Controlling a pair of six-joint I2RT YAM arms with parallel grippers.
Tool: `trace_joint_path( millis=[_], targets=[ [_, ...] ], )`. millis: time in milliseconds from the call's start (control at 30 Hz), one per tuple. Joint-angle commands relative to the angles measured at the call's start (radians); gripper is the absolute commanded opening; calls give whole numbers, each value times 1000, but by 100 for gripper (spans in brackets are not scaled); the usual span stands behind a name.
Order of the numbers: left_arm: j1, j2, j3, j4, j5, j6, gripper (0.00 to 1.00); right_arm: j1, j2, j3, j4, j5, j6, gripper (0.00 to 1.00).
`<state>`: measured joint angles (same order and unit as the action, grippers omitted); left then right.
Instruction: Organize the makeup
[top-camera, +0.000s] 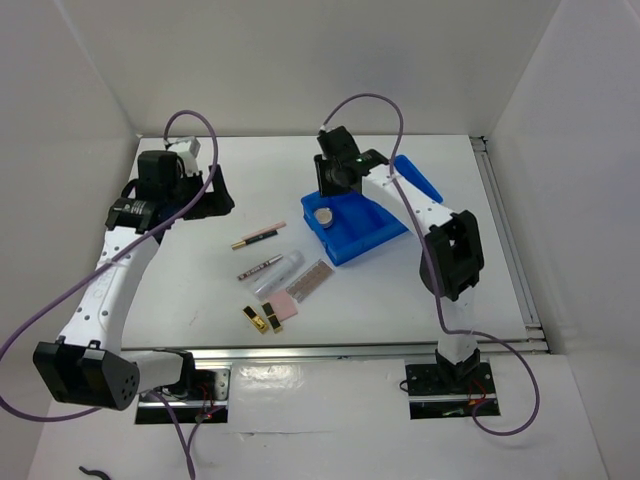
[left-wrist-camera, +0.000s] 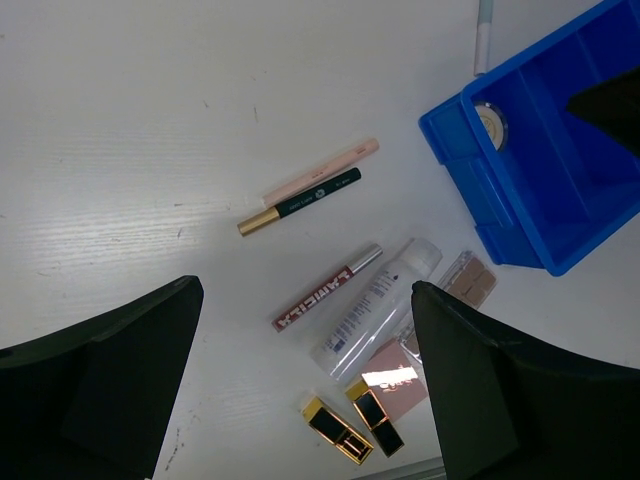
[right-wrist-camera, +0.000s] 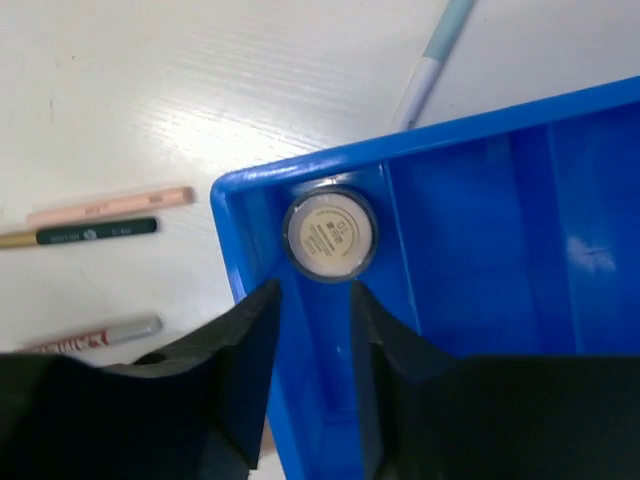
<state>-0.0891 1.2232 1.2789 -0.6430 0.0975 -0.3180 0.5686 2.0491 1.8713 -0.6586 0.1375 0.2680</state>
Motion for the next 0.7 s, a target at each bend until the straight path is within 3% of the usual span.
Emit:
trace_joint_path(
  millis=[0, 67, 167, 400, 667],
  targets=[
    [-6, 10, 2, 34, 30, -4, 100, 19, -144, -37, 16, -56, 7, 37],
    [-6, 10, 2, 34, 18, -13, 99, 57, -165, -81, 16, -70, 7, 36],
    [-6, -1, -9, 34, -18, -24, 99, 160, -178, -116, -19, -81, 52, 45],
    [-6, -53, -9, 25, -125, -85, 99, 321, -188, -221, -15, -105, 217, 76],
    [-6, -96, -47, 25, -127, -85, 97, 385, -133, -212, -48, -45, 298, 78]
  ],
)
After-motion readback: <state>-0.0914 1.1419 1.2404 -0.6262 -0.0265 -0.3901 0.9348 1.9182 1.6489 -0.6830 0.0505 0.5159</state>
